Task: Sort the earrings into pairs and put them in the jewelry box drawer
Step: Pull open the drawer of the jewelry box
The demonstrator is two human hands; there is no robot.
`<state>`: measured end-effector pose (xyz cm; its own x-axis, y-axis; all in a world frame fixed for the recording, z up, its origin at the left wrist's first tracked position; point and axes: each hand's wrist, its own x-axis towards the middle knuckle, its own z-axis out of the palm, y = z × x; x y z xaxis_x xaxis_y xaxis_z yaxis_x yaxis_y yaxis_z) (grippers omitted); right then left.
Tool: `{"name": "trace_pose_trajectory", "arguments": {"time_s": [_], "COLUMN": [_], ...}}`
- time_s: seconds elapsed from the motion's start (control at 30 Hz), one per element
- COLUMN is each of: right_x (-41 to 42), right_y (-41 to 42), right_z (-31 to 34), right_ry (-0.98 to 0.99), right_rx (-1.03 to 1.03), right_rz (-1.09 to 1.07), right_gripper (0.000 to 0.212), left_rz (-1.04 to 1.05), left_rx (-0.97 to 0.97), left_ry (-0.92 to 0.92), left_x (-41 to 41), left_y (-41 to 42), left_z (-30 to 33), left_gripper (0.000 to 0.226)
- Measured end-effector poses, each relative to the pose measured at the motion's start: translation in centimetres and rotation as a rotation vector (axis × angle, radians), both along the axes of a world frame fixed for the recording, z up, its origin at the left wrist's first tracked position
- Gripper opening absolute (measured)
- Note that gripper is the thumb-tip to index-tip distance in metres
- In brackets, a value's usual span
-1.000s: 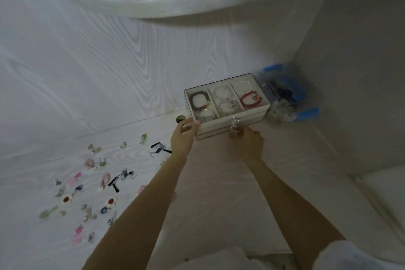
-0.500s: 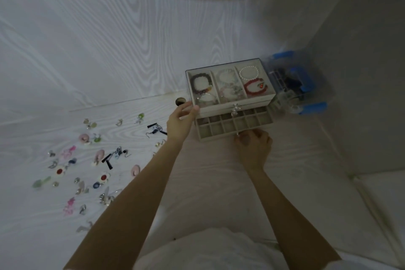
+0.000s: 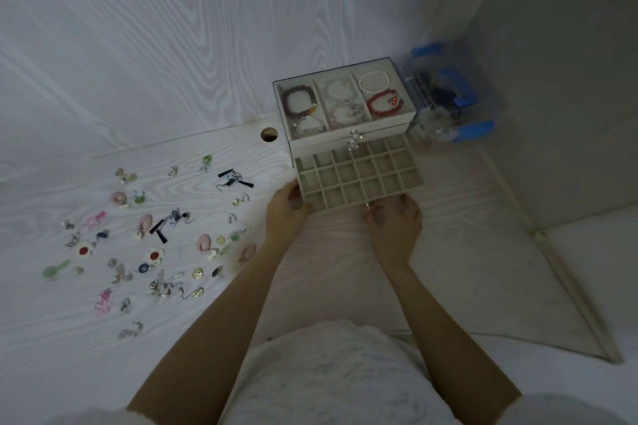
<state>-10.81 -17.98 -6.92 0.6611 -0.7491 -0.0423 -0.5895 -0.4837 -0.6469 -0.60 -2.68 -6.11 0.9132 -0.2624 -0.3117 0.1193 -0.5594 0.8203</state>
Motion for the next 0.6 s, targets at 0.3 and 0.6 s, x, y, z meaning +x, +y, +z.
{"name": "trace_pose_trajectory", "arguments": {"time_s": [0.3, 0.6], "right_x": [-0.6, -0.9], "right_y": [-0.2, 0.0], "right_z": [0.0, 0.0], "right_ry": [-0.041, -0.057], "right_rx": [0.024, 0.023], "right_rz": [0.007, 0.014], "right_gripper": [0.015, 0.016], "left_rz": [0.061, 0.066], "left_rx": [-0.081, -0.089], "left_ry": [-0.001, -0.004], "left_x": [-1.1, -1.6], "left_y": [-0.2, -0.3], "left_z": [1.0, 1.3], "left_gripper": [0.046, 0.044]}}
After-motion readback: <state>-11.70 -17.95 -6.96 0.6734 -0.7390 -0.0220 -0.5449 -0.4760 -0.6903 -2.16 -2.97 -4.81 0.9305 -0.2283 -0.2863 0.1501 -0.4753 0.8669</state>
